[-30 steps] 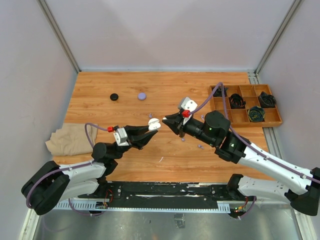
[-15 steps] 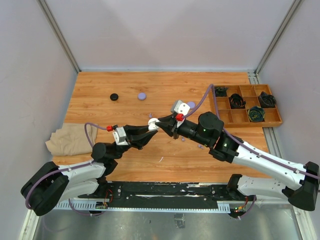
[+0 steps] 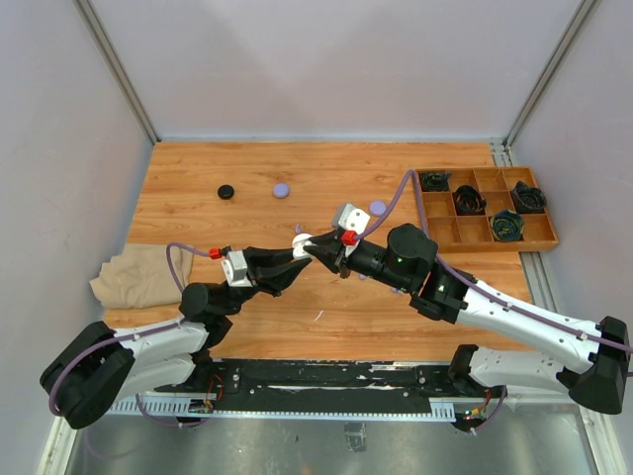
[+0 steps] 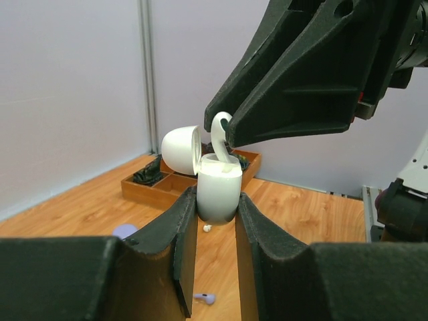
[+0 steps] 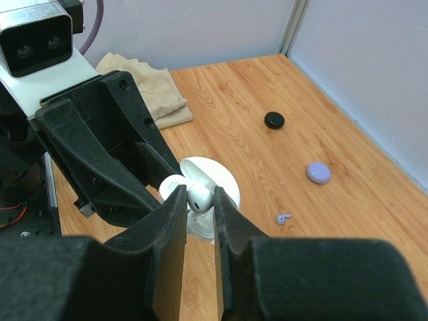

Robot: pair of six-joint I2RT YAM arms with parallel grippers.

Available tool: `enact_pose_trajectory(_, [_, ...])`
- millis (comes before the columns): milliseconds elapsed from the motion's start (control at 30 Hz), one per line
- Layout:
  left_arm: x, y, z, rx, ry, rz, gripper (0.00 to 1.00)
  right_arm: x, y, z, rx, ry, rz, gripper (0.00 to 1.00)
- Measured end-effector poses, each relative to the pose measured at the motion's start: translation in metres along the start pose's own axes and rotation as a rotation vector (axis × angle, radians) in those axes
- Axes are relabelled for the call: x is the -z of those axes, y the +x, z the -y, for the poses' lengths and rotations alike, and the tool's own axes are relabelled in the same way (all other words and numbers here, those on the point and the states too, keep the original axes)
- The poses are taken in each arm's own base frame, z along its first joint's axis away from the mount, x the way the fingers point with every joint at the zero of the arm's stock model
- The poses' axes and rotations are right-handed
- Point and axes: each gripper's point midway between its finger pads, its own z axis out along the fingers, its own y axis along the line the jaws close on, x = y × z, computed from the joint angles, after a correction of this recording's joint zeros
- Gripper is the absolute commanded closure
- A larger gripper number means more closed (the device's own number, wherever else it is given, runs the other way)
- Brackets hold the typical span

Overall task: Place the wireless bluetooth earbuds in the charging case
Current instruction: Place the earbud in the charging case.

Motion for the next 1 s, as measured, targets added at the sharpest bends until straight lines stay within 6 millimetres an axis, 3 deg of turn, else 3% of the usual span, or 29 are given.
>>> enact_pose_trajectory(500, [-0.001,-0.007,0.003,0.064,-0.003,0.026,1.0,0.0,0.003,-0.014,0.035,-0.07,0.014,0.7])
enact_pose_trajectory(733, [-0.001,-0.01,0.005,0.067,0.009,0.034,1.0,0.003,0.004,-0.015,0.037,-0.072,0.015,0.54])
enact_pose_trajectory(1000, [0.001,-0.008,0.005,0.053,0.008,0.029,1.0,0.019,-0.017,-0.005,0.048,-0.021,0.064,0.33])
